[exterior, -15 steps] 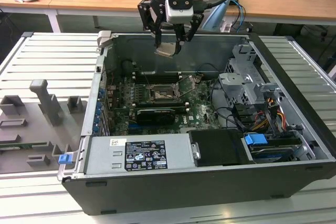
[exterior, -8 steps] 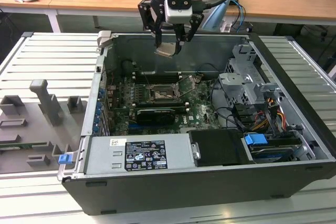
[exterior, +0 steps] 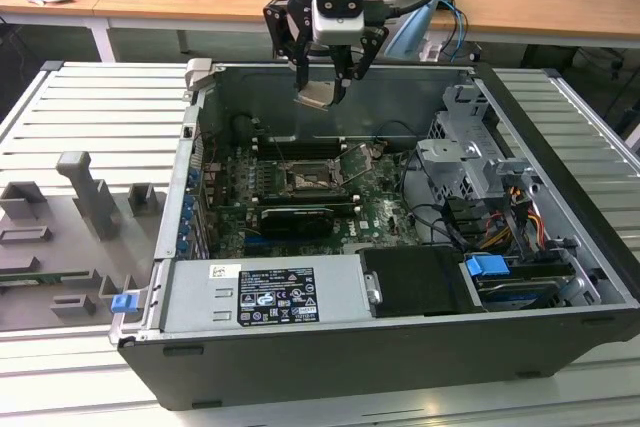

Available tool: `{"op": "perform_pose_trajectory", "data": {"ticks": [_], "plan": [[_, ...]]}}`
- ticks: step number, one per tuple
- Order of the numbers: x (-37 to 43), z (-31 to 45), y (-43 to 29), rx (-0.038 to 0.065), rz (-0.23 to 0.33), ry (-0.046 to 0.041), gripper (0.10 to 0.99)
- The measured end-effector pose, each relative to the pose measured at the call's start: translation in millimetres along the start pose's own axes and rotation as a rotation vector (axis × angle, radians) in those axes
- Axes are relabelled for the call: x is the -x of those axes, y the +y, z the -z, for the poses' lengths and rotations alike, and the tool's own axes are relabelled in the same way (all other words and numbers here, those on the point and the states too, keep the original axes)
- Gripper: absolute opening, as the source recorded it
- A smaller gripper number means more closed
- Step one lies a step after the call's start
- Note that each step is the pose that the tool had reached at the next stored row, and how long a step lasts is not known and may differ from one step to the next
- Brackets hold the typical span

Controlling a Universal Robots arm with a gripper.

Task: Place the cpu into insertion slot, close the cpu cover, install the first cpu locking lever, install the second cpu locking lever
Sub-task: 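Place the cpu into insertion slot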

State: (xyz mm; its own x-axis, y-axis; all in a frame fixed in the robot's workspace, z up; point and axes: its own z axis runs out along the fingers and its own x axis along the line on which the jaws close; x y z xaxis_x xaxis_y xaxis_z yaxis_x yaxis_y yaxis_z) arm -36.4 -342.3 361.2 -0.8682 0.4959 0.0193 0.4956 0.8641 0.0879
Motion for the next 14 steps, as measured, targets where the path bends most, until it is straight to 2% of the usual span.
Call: {"op": "perform_pose_trajectory", "data": {"ticks": [14], "plan": [[0.0, -0.1, 0.0, 0.001, -0.040, -0.0035, 0.529]]}}
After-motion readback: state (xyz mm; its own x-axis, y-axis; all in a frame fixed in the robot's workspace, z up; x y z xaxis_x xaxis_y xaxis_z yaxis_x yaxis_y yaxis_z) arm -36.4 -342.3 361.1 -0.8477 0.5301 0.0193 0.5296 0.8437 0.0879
